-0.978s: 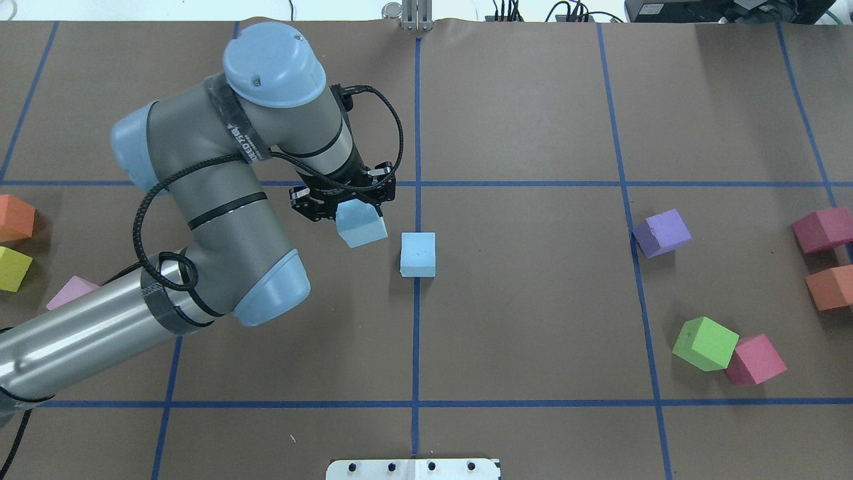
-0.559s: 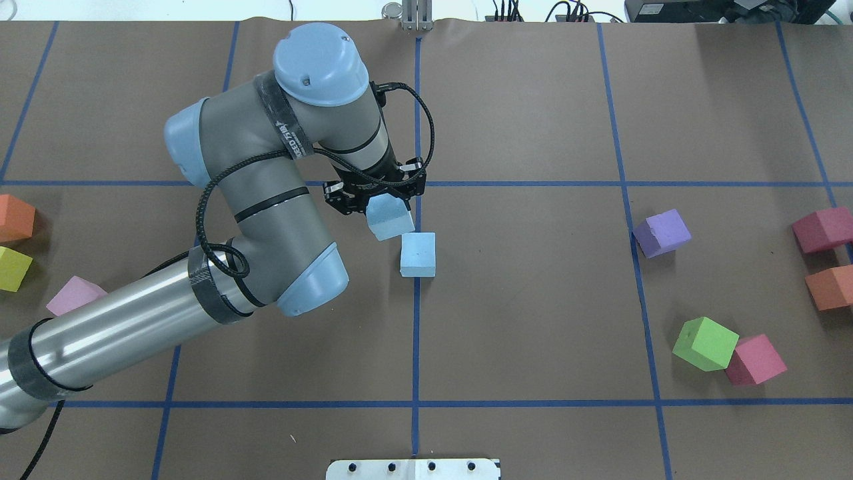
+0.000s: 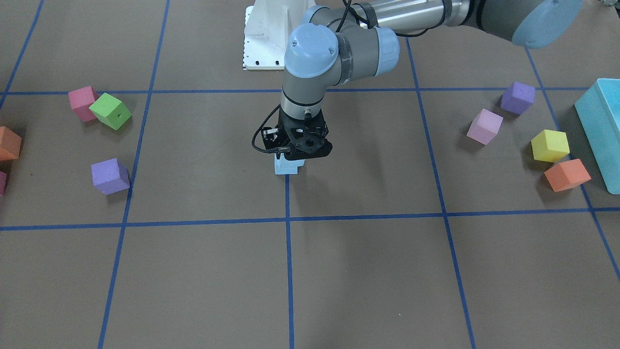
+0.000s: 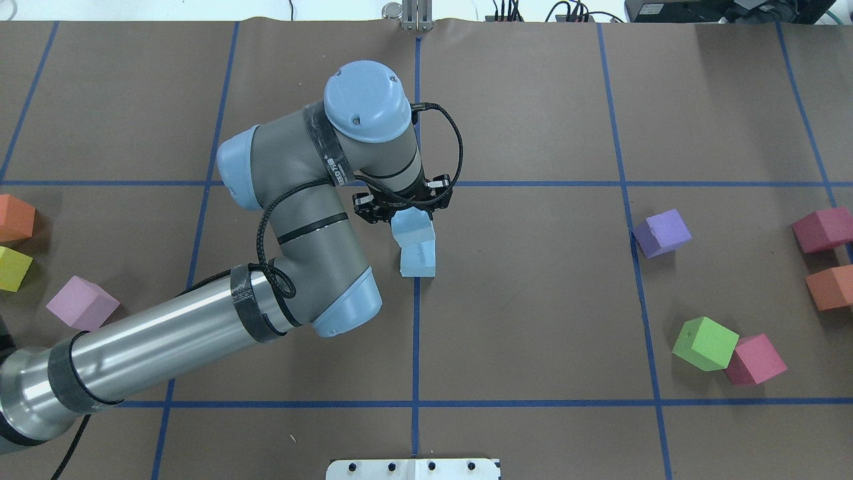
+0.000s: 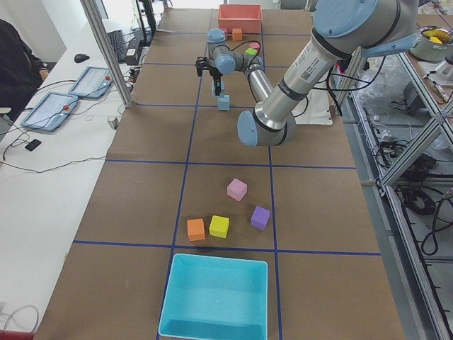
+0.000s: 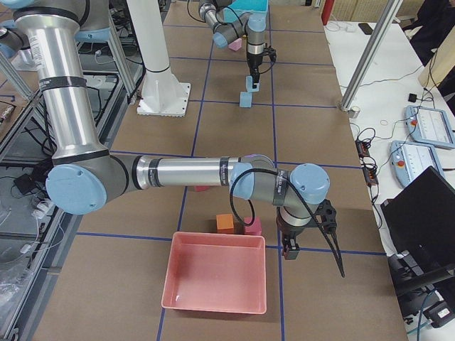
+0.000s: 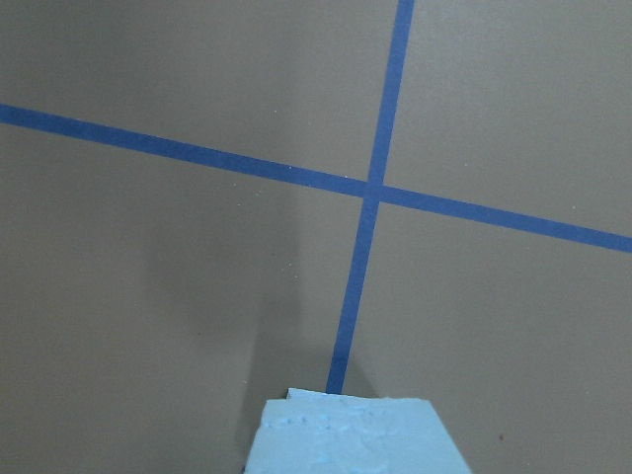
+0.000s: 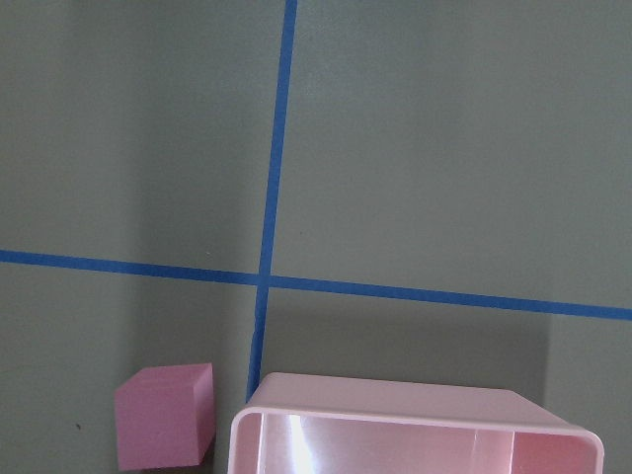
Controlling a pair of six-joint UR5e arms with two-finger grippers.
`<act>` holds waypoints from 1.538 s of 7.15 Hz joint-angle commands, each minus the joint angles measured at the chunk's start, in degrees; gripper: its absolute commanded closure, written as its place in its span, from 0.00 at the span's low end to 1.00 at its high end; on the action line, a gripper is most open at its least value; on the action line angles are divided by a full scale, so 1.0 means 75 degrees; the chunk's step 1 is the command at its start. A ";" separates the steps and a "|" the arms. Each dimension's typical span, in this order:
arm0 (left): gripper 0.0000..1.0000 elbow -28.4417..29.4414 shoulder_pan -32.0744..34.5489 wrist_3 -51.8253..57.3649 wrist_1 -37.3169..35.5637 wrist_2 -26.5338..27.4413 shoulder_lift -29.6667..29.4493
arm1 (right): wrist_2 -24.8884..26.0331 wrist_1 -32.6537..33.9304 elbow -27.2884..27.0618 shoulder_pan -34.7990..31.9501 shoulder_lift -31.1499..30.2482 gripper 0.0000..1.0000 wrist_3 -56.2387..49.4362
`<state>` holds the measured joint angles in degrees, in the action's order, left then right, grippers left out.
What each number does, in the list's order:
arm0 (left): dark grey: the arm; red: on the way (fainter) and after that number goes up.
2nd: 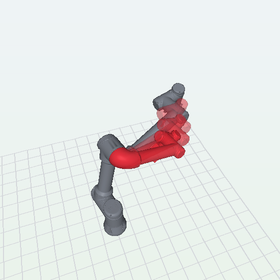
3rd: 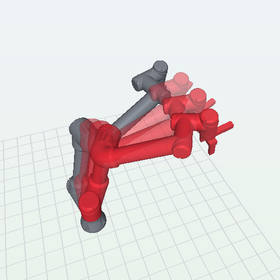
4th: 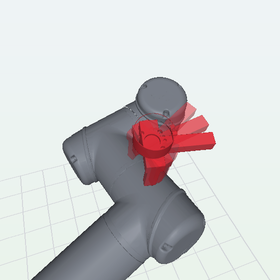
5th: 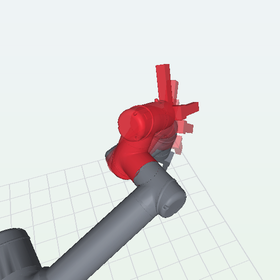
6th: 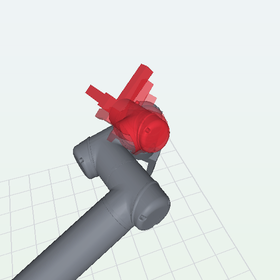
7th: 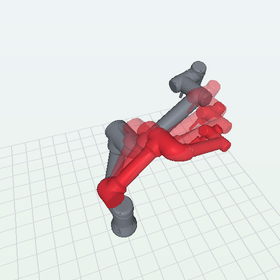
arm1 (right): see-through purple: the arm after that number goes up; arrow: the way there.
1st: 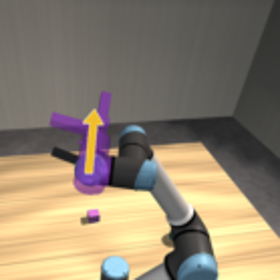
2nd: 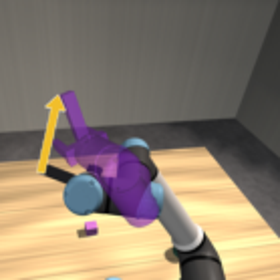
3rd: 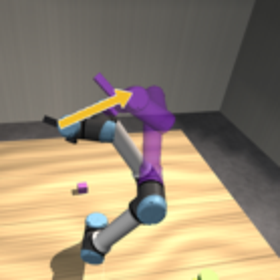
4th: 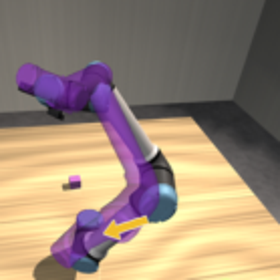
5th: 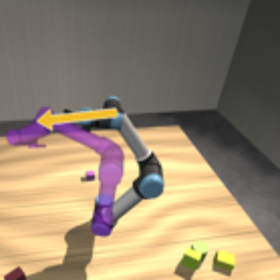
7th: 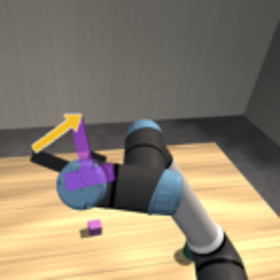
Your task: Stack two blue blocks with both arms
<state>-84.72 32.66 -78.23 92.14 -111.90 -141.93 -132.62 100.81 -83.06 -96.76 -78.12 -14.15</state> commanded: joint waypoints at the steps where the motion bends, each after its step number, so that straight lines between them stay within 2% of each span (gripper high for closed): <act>1: 0.38 0.0023 -0.0136 0.0094 -0.0004 0.0177 0.0010 | 0.0000 0.0000 0.0000 -0.0001 -0.0002 0.00 0.0000; 5: 0.37 0.0058 -0.0148 0.1019 -0.0353 0.0201 -0.0072 | 0.0000 0.0000 -0.0011 -0.0001 0.0010 0.00 0.0012; 7: 0.37 0.0070 -0.0311 0.1032 -0.0355 0.0504 -0.0072 | 0.0000 0.0000 -0.0023 -0.0001 0.0022 0.00 0.0012; 11: 0.37 0.0128 -0.0382 0.1020 -0.0355 0.0517 -0.0166 | 0.0000 0.0000 0.0000 0.0011 0.0022 0.00 0.0012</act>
<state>-83.85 29.90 -70.55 89.47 -108.06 -143.08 -132.63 100.81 -83.09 -96.73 -77.96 -14.10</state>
